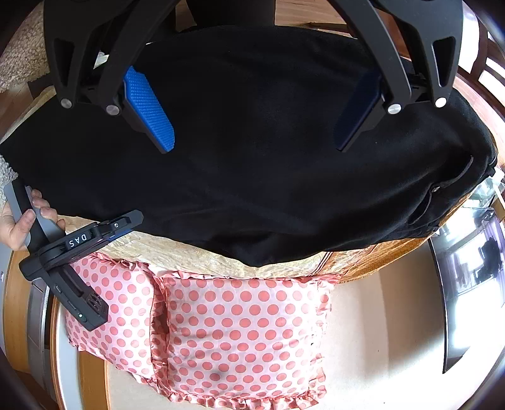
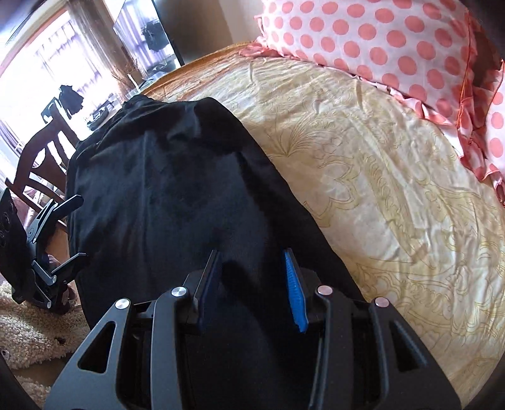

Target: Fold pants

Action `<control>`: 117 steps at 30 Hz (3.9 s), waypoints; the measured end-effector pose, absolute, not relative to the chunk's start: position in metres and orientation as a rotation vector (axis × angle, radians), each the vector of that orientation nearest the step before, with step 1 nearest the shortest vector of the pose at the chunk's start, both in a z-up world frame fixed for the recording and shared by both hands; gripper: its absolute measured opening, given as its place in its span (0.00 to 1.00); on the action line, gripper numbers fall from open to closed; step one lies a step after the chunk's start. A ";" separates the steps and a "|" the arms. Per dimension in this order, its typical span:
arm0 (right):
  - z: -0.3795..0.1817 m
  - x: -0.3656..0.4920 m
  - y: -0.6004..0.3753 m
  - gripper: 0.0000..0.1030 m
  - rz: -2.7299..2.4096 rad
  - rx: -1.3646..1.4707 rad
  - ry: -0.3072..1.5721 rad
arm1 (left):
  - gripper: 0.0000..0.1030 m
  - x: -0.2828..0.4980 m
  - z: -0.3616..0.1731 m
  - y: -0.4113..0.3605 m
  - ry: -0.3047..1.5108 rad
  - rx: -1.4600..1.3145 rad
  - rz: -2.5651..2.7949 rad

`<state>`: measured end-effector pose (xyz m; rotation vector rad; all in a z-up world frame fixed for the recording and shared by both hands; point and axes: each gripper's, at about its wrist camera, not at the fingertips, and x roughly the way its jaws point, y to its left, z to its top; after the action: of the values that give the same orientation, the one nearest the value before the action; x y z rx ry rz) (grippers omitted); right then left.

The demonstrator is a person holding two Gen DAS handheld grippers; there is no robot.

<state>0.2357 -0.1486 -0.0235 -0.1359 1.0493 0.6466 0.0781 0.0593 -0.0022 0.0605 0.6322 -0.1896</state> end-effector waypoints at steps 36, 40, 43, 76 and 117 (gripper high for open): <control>-0.010 0.159 -0.202 0.36 0.440 -0.137 0.894 | 0.98 0.089 -0.008 0.054 0.660 0.015 -0.202; -0.031 0.167 -0.240 0.35 0.243 -0.086 0.956 | 0.98 0.089 -0.011 0.050 0.677 0.043 -0.195; -0.030 0.163 -0.286 0.37 0.080 0.026 0.918 | 0.98 0.088 -0.012 0.051 0.682 0.043 -0.192; -0.055 -0.106 -0.506 0.21 -0.703 0.733 0.626 | 0.98 0.090 -0.013 0.003 0.681 0.076 -0.381; -0.014 -0.061 -0.532 0.49 -0.688 0.560 0.577 | 0.98 0.092 -0.012 -0.016 0.704 0.122 -0.432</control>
<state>-0.0612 -0.5324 -0.0138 0.5595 0.5771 -0.6878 0.0924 -0.0155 -0.0125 0.1217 0.7043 -0.4324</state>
